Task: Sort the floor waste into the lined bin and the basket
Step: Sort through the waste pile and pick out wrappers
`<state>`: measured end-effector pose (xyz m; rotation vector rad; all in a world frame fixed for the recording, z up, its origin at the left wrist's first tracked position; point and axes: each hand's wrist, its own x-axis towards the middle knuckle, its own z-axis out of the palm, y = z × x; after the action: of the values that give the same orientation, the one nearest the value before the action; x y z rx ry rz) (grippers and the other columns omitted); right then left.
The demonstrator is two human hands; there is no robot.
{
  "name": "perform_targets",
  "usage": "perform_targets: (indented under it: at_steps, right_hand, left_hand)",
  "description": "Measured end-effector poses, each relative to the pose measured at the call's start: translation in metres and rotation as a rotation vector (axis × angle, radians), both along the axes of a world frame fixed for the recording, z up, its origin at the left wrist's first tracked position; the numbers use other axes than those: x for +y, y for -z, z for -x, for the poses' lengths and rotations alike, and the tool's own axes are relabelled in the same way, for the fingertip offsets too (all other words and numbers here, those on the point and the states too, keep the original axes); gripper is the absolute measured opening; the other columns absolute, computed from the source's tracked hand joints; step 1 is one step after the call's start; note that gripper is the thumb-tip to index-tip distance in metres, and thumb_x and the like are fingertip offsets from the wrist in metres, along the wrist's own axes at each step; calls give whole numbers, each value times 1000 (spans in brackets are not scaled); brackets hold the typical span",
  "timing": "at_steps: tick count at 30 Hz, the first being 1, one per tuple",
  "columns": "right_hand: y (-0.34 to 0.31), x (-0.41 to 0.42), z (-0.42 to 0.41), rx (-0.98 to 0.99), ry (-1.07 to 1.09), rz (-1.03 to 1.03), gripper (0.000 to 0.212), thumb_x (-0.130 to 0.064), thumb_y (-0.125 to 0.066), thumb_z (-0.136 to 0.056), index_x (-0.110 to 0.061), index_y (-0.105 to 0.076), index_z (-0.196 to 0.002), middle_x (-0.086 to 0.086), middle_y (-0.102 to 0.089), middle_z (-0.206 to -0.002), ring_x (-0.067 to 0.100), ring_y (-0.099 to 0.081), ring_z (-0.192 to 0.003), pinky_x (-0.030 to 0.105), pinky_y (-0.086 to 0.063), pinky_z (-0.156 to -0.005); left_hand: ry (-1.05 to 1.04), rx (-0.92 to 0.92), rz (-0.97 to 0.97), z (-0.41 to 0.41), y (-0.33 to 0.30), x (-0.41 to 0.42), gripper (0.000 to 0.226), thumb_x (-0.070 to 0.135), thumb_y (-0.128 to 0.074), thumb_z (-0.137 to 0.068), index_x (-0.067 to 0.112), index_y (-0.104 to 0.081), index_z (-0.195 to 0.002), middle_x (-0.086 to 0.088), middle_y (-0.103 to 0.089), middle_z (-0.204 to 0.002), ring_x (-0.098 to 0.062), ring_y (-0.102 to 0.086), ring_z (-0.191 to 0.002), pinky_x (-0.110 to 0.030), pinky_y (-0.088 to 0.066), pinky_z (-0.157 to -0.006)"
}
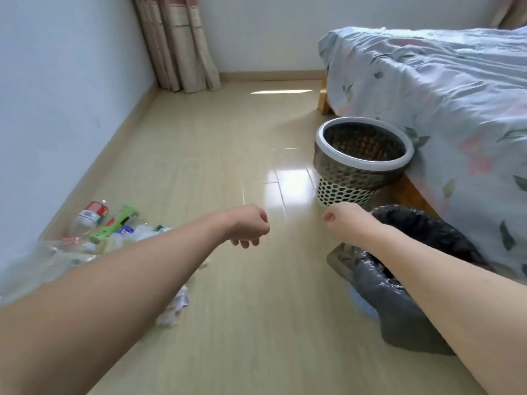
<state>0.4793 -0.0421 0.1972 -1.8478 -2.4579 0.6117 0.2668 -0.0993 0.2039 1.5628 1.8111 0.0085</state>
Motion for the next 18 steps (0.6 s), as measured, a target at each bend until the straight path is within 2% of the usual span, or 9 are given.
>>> perform_targets:
  at_steps: [3,5,6,8,9,11,13,15,18]
  right_hand:
    - [26,-39,121,47,-270,71,35,-13,-45,-89,-18,-61,-120,2,-58,-126,22,-56,-112,32,-48,-94]
    - [51,-83,192,84,-399,130,36,-10,-45,-88,-17,-63,-118,3,-59,-123,23,-56,-110,29,-47,-89]
    - [68,-114,234,87,-470,166,35,-8,-45,-88,-15,-64,-117,6,-60,-121,24,-56,-110,27,-46,-85]
    - [100,-167,283,53,-578,232,29,-8,-47,-89,-10,-65,-111,10,-62,-117,27,-56,-108,26,-44,-79]
    - [117,-192,305,32,-624,262,27,-9,-47,-89,-9,-65,-110,11,-61,-117,28,-56,-109,28,-45,-81]
    - [149,-235,341,-8,-668,328,30,-8,-46,-88,-8,-59,-116,12,-54,-123,30,-54,-113,33,-46,-88]
    - [174,-261,364,-28,-667,366,35,-6,-44,-90,-8,-49,-125,11,-45,-130,31,-52,-114,34,-45,-84]
    - [191,-277,384,-45,-645,355,32,-8,-43,-93,-7,-43,-124,12,-42,-130,30,-55,-108,32,-42,-75]
    - [211,-286,409,-79,-648,302,35,-22,-45,-96,-10,-39,-128,12,-40,-129,31,-58,-106,32,-37,-69]
  left_hand:
    - [-64,138,65,96,24,-52,29,12,-38,-88,9,-61,-106,-5,-68,-90,-21,-59,-70,-25,-44,-57]
    - [-64,249,97,146,53,-92,29,12,-41,-87,5,-63,-105,-9,-68,-100,-24,-60,-80,-29,-47,-67]
    - [-69,266,134,178,72,-122,28,14,-43,-87,6,-64,-104,-10,-67,-105,-25,-61,-87,-30,-47,-73]
    - [-76,244,226,215,110,-173,24,16,-42,-88,8,-63,-96,-14,-67,-105,-28,-61,-89,-30,-46,-72]
    - [-95,240,280,233,129,-202,23,16,-42,-89,8,-63,-92,-17,-67,-104,-29,-61,-88,-32,-46,-71]
    - [-165,263,322,266,168,-260,27,16,-40,-91,4,-63,-96,-19,-66,-106,-33,-62,-95,-34,-48,-76]
    - [-332,297,246,288,199,-306,25,19,-39,-93,8,-59,-104,-14,-64,-110,-32,-60,-101,-35,-48,-80]
    - [-561,299,92,301,222,-337,22,23,-40,-95,13,-52,-110,-11,-61,-114,-31,-59,-102,-35,-47,-78]
    - [-827,240,-63,313,242,-352,33,24,-47,-93,12,-44,-124,-9,-56,-123,-31,-60,-104,-36,-48,-77]
